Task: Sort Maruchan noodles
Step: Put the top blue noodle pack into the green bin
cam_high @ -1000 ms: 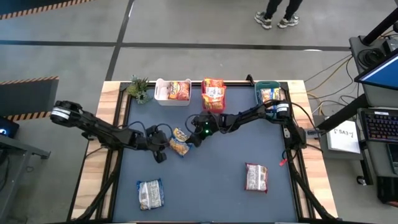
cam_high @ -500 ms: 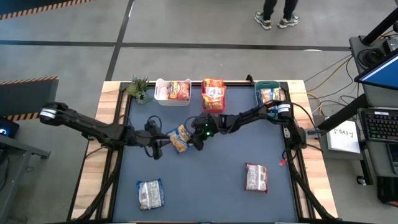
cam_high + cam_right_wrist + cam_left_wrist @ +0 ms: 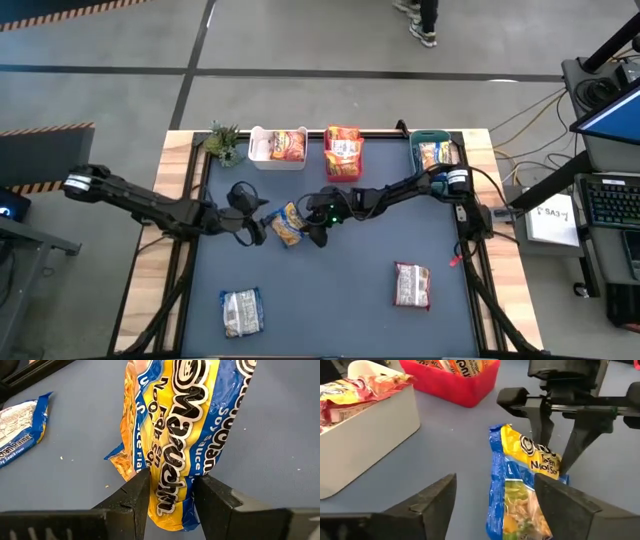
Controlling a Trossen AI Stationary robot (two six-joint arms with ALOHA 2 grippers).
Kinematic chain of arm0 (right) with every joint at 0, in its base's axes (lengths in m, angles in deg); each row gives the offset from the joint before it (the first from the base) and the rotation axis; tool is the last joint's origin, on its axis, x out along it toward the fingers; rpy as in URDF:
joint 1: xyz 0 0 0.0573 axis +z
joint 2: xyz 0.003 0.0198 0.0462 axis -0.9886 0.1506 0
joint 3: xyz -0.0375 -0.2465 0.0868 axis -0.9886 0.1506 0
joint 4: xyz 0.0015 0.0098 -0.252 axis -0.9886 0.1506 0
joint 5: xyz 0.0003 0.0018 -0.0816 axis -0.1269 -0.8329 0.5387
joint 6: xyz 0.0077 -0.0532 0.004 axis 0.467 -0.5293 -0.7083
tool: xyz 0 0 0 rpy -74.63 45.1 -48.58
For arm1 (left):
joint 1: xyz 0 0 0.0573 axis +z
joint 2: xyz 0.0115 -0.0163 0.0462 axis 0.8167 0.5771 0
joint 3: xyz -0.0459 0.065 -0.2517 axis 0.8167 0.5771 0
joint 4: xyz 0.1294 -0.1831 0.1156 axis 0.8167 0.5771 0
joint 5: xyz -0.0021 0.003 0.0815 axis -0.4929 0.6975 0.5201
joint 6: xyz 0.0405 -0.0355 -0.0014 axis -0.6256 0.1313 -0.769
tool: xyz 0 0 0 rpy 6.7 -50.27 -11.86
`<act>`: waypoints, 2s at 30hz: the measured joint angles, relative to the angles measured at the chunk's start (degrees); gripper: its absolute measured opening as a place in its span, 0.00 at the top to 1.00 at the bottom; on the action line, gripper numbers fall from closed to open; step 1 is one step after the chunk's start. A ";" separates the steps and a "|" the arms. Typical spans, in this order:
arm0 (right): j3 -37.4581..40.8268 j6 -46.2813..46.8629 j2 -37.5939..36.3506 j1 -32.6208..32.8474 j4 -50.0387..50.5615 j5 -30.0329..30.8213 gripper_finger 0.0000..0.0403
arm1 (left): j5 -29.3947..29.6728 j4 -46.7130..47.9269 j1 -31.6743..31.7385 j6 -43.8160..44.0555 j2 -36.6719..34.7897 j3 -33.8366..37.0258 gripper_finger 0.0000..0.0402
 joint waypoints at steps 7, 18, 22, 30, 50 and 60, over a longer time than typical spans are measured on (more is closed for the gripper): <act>-0.05 0.00 0.00 0.00 0.08 0.02 0.68 | -4.36 -6.00 0.51 -1.34 5.10 0.00 0.35; -1.33 -1.50 0.04 0.59 1.08 0.00 0.68 | -12.10 -15.14 5.97 -4.06 14.79 0.04 0.35; -1.95 -2.03 0.04 0.70 2.47 -0.02 0.68 | -13.39 -17.00 6.33 -4.14 17.64 0.02 0.38; -1.95 -2.77 0.04 0.83 2.45 0.02 0.68 | -14.00 -17.43 6.26 -5.35 17.47 0.01 0.52; -1.92 -1.95 -4.12 0.76 6.92 -0.28 0.54 | -14.65 -16.50 5.70 -8.20 12.52 0.20 0.68; 0.97 -2.96 -13.22 -0.37 14.03 -0.19 0.52 | -14.68 -17.09 5.36 -10.89 9.07 -2.98 0.68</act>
